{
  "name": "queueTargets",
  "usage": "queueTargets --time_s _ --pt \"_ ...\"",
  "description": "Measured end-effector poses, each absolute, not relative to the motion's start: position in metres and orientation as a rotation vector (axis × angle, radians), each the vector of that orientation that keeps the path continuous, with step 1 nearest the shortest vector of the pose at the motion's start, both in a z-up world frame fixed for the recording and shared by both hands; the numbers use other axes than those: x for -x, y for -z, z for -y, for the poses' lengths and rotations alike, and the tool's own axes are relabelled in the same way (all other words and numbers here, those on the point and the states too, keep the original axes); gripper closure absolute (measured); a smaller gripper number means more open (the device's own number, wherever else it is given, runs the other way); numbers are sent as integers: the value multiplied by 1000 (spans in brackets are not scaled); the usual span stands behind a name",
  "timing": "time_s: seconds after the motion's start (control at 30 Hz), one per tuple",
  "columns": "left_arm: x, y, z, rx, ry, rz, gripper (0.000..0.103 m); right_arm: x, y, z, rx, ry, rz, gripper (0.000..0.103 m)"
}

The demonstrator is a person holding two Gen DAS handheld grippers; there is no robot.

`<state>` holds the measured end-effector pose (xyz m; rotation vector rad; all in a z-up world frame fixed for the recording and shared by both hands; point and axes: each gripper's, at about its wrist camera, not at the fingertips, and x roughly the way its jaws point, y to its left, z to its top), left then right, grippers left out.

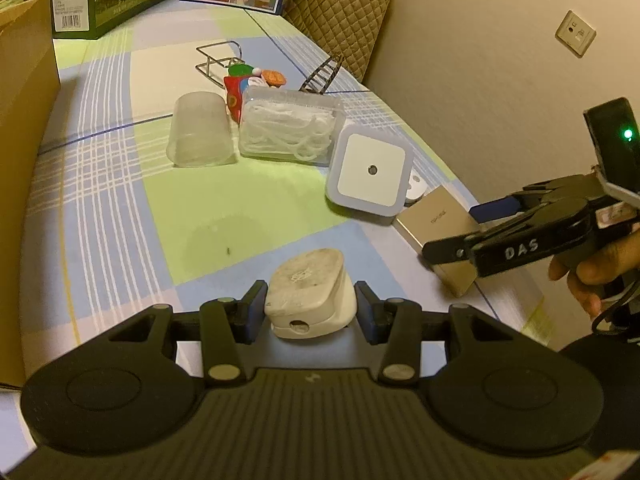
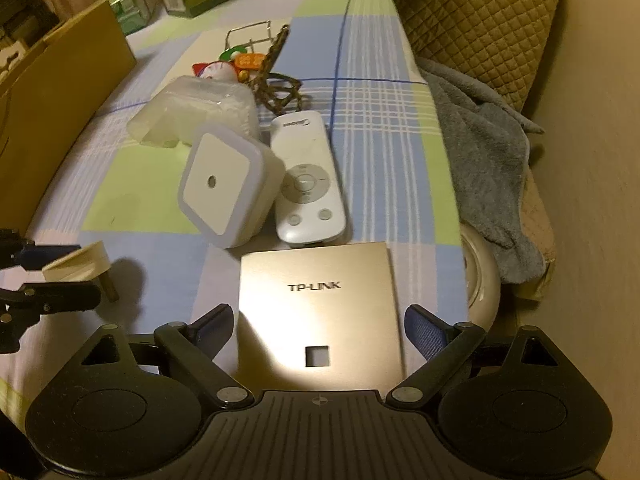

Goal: Organize rigid objects
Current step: 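Lift the beige plug with the left gripper while the right gripper lifts the TP-LINK panel, then carry both items over the cardboard box and open both grippers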

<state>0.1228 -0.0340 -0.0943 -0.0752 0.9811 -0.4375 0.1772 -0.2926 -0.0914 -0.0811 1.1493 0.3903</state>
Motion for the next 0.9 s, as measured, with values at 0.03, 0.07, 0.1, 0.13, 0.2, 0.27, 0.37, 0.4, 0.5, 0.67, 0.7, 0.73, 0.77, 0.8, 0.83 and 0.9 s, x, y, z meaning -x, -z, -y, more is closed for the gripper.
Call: queueTargets --time_s 0.03,0.07,0.1,0.13,0.2,0.27,0.37,0.4,0.5,0.67,0.7,0.73,0.77,0.8,0.83,0.9 --pt "-123 94 34 77 438 -980 62 -177 92 288 117 -396 -1155 11" --pt "-123 94 34 78 438 -979 62 -176 94 284 154 -399 -1159 11" --pt "-122 93 33 77 438 -979 62 -177 95 280 183 -401 -1166 11" --pt "-122 93 33 76 437 -979 62 -177 95 278 201 -405 -1170 11" --pt "-121 92 32 73 434 -977 62 -180 95 279 205 -407 -1173 15" --pt "-120 90 31 67 431 -974 62 -180 93 280 196 -393 -1164 20" --pt "-119 87 31 59 430 -969 62 -179 88 281 203 -373 -1149 21" --pt "-119 85 32 51 428 -964 62 -178 85 283 201 -367 -1144 21" --pt "-117 78 32 38 427 -952 62 -174 75 288 185 -350 -1130 21" --pt "-113 58 30 31 423 -918 62 -161 38 295 133 -332 -1073 21" --pt "-112 52 29 28 424 -907 62 -160 29 294 127 -337 -1057 21" --pt "-109 44 28 23 424 -894 62 -159 19 292 121 -347 -1042 21" --pt "-108 37 26 21 423 -881 62 -157 7 288 113 -362 -1022 21" --pt "-107 28 24 19 422 -863 62 -156 -6 283 103 -380 -1001 21" --pt "-106 20 20 19 417 -848 62 -155 -16 278 96 -397 -982 21" --pt "-104 2 10 12 403 -819 62 -156 -40 261 83 -444 -938 21"
